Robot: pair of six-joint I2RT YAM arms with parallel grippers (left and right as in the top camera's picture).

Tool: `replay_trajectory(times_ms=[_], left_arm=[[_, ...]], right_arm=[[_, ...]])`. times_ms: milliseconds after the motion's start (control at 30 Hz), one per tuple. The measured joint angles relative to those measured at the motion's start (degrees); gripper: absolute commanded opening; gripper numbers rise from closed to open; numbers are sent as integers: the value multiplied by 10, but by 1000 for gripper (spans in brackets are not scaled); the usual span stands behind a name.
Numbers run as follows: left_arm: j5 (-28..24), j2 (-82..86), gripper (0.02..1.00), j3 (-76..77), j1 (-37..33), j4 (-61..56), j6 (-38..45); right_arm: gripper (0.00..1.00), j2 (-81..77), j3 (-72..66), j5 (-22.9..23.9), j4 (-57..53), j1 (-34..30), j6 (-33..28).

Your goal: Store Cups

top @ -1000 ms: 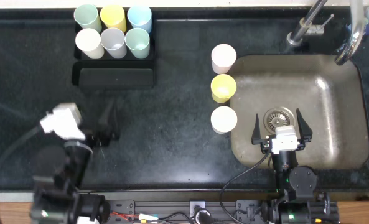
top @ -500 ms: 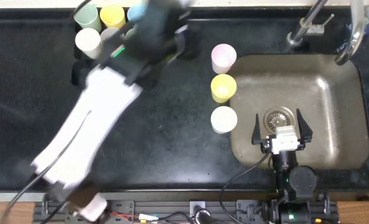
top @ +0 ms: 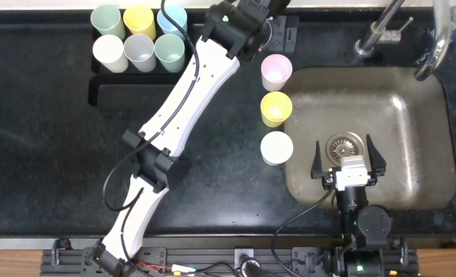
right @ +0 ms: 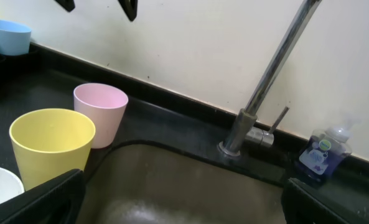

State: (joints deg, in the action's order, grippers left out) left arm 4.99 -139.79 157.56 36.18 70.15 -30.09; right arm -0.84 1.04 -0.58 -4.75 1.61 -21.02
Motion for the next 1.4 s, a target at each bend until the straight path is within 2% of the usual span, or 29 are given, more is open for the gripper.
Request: replay_trajectory(times_ms=[800,1400], left_arm=[[12,-99,1000,0,-9,32,-106],[-55,-99,998,0,-26,64,-100]], right_arm=[[998,0,0,0,0,0,0],[998,0,0,0,0,0,0]])
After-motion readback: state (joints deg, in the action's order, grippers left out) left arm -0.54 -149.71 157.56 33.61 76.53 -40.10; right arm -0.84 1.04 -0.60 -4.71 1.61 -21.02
